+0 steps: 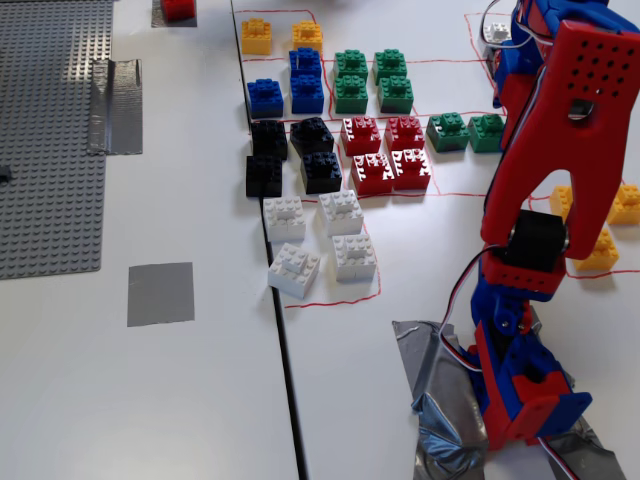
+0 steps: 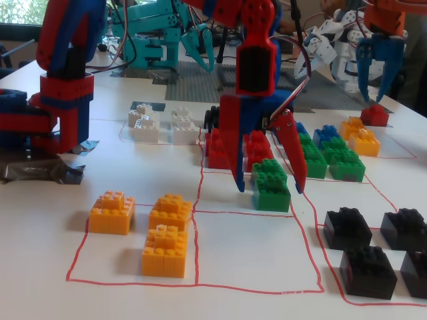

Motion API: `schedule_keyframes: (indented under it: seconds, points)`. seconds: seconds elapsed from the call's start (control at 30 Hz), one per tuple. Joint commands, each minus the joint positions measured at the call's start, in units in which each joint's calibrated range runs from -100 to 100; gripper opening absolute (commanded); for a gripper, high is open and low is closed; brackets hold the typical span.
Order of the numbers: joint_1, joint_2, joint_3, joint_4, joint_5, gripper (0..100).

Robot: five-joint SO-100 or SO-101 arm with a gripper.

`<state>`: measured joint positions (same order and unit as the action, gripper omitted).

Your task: Grab the block and put it in the grey marker

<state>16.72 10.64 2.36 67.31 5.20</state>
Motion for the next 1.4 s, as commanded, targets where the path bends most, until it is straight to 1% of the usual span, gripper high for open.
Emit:
schedule_keyframes:
  seconds: [0.0, 0.2, 0.33, 0.53, 0.6, 0.63, 0.8, 1.0, 1.23, 1.37]
  points:
    - [-1.12, -1.48, -5.00, -0.82, 0.49, 30]
    - [-2.00, -0.08, -5.27, -1.47, 0.20, 30]
    - [-2.00, 0.17, -4.81, -1.80, 0.78, 25]
    - [-1.51, 0.50, -5.27, -2.85, 1.27, 10]
    - [-1.51, 0.50, -5.63, -2.85, 1.37, 2]
    - [-1.41, 0.50, -5.81, -2.85, 1.37, 0]
    - [-0.92, 0.17, -7.08, -0.66, 0.98, 0]
    - [-0.43, -2.14, -10.72, 4.78, 0.44, 0]
    - [-1.02, -5.28, -21.16, 18.08, -0.29, 0]
    - [-3.28, -9.24, -23.07, 22.22, 0.44, 0]
